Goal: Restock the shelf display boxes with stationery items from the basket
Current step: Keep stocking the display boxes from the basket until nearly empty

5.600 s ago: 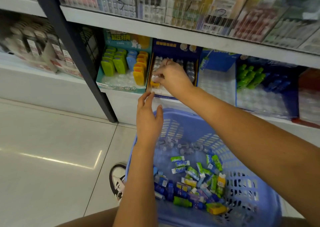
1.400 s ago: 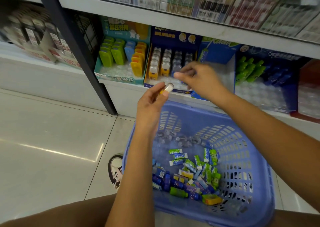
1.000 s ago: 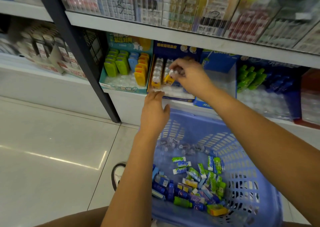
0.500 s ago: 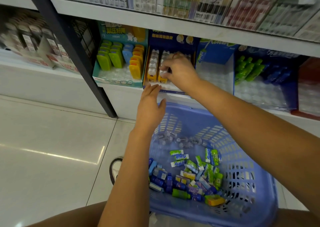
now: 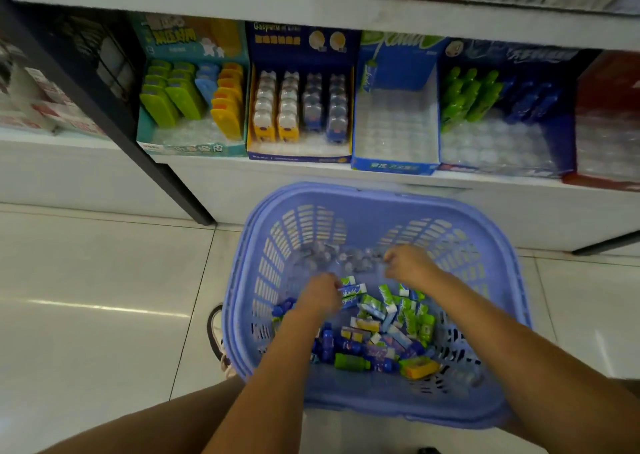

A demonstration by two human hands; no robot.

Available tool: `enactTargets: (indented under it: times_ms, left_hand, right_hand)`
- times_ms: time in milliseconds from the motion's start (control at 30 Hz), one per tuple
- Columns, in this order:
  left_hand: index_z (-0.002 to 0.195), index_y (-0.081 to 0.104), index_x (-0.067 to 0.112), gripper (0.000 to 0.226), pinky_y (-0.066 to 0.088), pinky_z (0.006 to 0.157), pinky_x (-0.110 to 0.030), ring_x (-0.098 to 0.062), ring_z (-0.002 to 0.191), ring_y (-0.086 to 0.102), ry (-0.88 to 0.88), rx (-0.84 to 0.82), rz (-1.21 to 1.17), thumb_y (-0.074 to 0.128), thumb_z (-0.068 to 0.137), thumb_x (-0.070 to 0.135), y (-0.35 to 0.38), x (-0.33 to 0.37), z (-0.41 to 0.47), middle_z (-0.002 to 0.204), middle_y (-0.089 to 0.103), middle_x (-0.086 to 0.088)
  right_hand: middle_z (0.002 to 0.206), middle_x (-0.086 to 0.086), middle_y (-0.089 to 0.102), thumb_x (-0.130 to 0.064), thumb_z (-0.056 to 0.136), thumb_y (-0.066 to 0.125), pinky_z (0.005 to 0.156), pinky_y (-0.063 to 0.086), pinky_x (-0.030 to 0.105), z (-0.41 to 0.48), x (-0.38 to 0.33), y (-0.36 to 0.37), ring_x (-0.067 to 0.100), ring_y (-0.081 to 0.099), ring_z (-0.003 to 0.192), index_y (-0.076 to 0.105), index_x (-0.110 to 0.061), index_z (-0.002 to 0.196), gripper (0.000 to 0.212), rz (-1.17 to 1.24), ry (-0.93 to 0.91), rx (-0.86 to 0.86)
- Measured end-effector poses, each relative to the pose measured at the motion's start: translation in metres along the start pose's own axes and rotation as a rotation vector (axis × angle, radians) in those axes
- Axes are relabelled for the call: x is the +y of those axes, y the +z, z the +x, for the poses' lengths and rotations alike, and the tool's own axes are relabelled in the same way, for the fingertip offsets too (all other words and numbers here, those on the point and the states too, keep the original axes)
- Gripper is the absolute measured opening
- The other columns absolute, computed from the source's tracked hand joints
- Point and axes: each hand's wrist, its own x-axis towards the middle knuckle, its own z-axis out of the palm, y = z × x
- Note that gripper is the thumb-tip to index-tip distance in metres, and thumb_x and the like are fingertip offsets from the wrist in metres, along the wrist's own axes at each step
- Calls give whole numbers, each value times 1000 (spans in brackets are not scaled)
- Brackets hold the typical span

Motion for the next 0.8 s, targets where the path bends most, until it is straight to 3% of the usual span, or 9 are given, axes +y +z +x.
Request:
enactTargets:
  times_ms: [100, 200, 333, 400, 500, 633, 700, 767, 800]
  left_hand:
    - [116, 59, -1, 26, 44, 94, -37, -32, 113, 54, -60, -112, 155, 46, 97, 10, 17, -8, 9, 126, 57, -19]
    - [124, 56, -3, 31, 45, 93, -38, -34, 114, 54, -95, -110, 171, 49, 94, 5, 21, -11, 26, 127, 56, -20]
    - [131, 52, 2, 37, 45, 100, -39, -32, 120, 53, -120, -118, 257, 51, 94, 4, 36, -13, 47, 134, 53, -17]
    - [130, 51, 4, 37, 47, 96, -39, -32, 117, 55, -135, -114, 317, 50, 93, 4, 47, -15, 53, 131, 54, -17]
    - [125, 52, 2, 33, 49, 91, -37, -30, 111, 58, -192, -107, 353, 49, 93, 2, 61, -16, 61, 126, 56, -18]
    - [132, 40, -1, 36, 47, 96, -34, -28, 117, 53, -259, -11, 355, 44, 96, 3, 75, -13, 65, 133, 48, -19]
    - [135, 37, -1, 39, 50, 94, -33, -27, 115, 56, -272, 8, 361, 44, 97, 3, 81, -14, 65, 132, 51, -18]
    - [133, 41, 1, 37, 51, 90, -34, -28, 111, 60, -278, -7, 334, 47, 96, 3, 84, -14, 65, 126, 57, -17]
    - [130, 44, 2, 36, 51, 88, -35, -28, 110, 60, -273, -13, 314, 49, 95, 4, 84, -15, 64, 124, 59, -17]
  right_hand:
    - [131, 10, 56, -31, 88, 64, 96, 44, 33, 15, 31, 38, 26, 55, 116, 54, -9, 127, 46, 1, 119, -110]
    - [124, 14, 60, -33, 93, 56, 89, 50, 38, 24, 41, 64, 29, 59, 107, 54, -4, 123, 42, 190, 185, -9]
    - [83, 15, 62, -39, 87, 64, 67, 53, 34, 29, 48, 82, 27, 61, 76, 63, -7, 87, 32, 244, 253, 42]
    - [59, 7, 44, -40, 84, 68, 53, 42, 25, 31, 49, 87, 18, 46, 53, 46, -12, 60, 42, 195, 243, -1]
    - [49, 4, 33, -31, 85, 68, 43, 27, 23, 37, 49, 86, 16, 33, 43, 33, -15, 50, 52, 228, 209, -11]
    - [55, 6, 38, -22, 92, 58, 48, 33, 30, 42, 48, 66, 19, 40, 50, 39, -13, 56, 42, 336, 226, -29]
    - [68, 12, 51, -23, 93, 56, 61, 45, 36, 40, 44, 50, 29, 58, 68, 49, -8, 70, 29, 425, 192, -33]
    - [79, 17, 55, -25, 93, 58, 70, 46, 39, 33, 43, 36, 35, 62, 85, 56, -5, 83, 22, 554, 134, -26]
    - [79, 16, 55, -25, 92, 60, 69, 46, 39, 27, 44, 29, 34, 61, 82, 56, -4, 83, 23, 598, 105, -18]
